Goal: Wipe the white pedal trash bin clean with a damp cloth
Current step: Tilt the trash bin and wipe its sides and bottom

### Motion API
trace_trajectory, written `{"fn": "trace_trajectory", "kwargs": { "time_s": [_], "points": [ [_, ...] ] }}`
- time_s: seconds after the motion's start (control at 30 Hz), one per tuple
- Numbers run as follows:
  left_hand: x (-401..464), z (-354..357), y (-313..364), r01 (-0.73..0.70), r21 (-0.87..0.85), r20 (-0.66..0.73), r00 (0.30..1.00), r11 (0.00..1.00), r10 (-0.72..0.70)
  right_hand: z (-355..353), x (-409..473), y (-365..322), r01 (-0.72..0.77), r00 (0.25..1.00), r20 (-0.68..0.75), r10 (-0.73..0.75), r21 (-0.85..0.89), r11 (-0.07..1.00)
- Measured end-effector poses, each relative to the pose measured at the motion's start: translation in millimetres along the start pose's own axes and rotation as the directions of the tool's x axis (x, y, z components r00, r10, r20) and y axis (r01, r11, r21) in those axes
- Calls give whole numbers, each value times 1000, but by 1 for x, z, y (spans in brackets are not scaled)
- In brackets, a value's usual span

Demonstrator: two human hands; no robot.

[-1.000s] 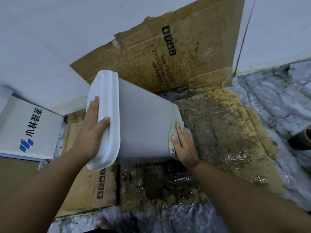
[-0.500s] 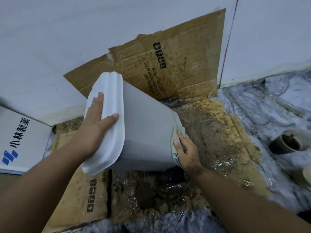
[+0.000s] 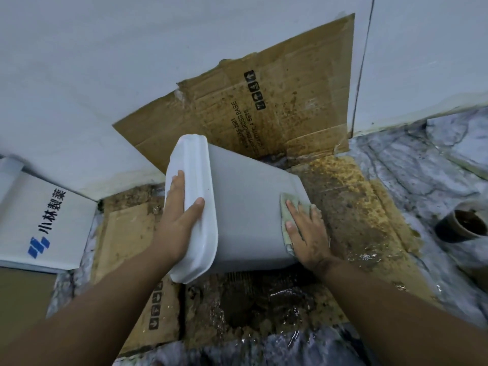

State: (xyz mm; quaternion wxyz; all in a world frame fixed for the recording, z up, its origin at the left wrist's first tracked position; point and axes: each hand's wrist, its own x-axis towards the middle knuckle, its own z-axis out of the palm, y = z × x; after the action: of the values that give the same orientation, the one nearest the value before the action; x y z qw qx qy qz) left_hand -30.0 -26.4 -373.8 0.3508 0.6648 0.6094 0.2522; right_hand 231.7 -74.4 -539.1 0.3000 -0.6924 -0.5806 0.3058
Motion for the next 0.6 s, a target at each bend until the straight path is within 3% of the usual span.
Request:
{"fn": "trace_trajectory", "kwargs": {
  "time_s": [0.17,0.3,0.4,0.6],
  "points": [
    [3,-2,-7,-9,-37,20,1000,999,9,1,14,-105,291,939,176,-296,53,955],
    [5,-4,-10,-14,-43,35,999,999,15,8,29,-150,307,927,189,-324,114,945],
    [4,-7,-15,-28,-30,47,998,999,29,6,40,-119,248,953,161,-257,73,966],
    [2,-4,-15,-30,1,58,998,1000,30,6,62,-6,-100,993,74,97,35,994]
  ]
}}
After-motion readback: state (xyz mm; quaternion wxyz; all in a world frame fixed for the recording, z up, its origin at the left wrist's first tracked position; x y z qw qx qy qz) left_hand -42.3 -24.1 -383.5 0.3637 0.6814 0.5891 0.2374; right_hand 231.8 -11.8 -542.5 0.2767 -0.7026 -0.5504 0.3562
